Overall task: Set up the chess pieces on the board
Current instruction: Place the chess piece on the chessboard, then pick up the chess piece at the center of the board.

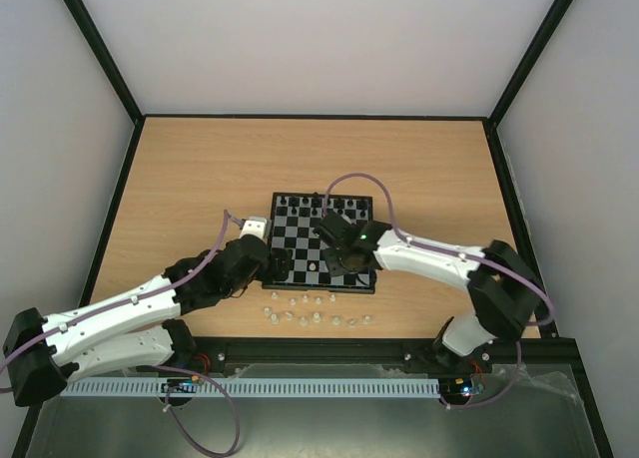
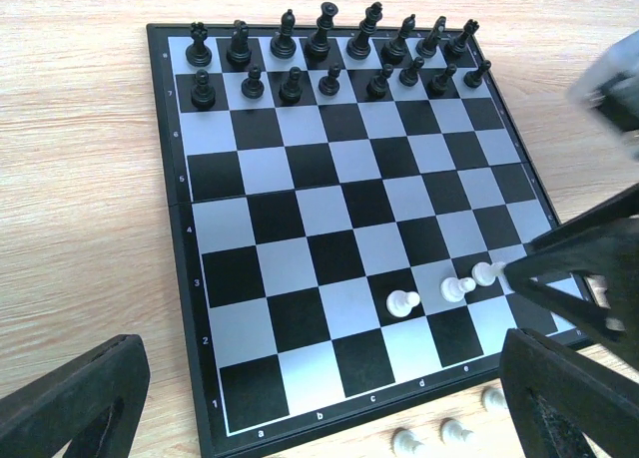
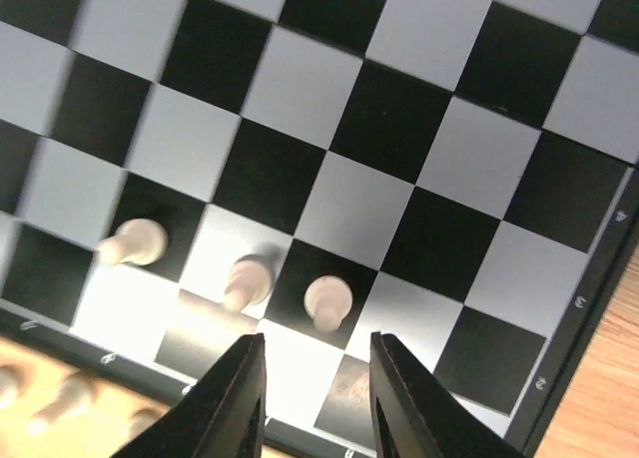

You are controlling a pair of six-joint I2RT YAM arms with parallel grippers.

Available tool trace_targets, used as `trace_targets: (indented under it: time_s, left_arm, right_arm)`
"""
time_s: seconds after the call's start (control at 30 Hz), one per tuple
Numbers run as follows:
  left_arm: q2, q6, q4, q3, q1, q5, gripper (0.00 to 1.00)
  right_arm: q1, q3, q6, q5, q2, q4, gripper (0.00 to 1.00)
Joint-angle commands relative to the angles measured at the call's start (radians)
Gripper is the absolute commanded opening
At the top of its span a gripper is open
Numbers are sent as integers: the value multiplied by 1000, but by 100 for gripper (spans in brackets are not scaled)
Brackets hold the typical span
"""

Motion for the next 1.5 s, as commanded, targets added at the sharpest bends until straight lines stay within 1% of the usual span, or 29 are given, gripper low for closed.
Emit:
trace_targets:
  time_s: [0.0,0.17,0.3,0.5,0.83,1.2,1.3,1.47]
  left_arm:
    - [-18,9,-13,-15,8,1,99]
    - [-24,9,-10,-16,8,6,99]
    - [-30,8,15,-24,10,32,99]
    - [-39,-4,6,-36,10,30,99]
    - [-129,-28,-35,-63,10,6,99]
    - [-126,-29,-32,-63,10,1,99]
    - [-127,-27,-32,-64,10,-1,99]
    - [-128,-27,-32,-63,10,0,99]
  right_arm:
    - [3,-41,18,-50,-142,-33,32]
    - [52,-92,42,-95,-193,-31,36]
    - [105,-111,57,-111,-160,-7,38]
    - [150,-112,73,-110,-88,16,37]
    - [174,-116,74,-106,-18,19,29]
    - [185,-122,99,-108,20,18,20]
    - [189,-122,99,-109,26,18,17]
    - [190,-122,99,-104,28,18,6]
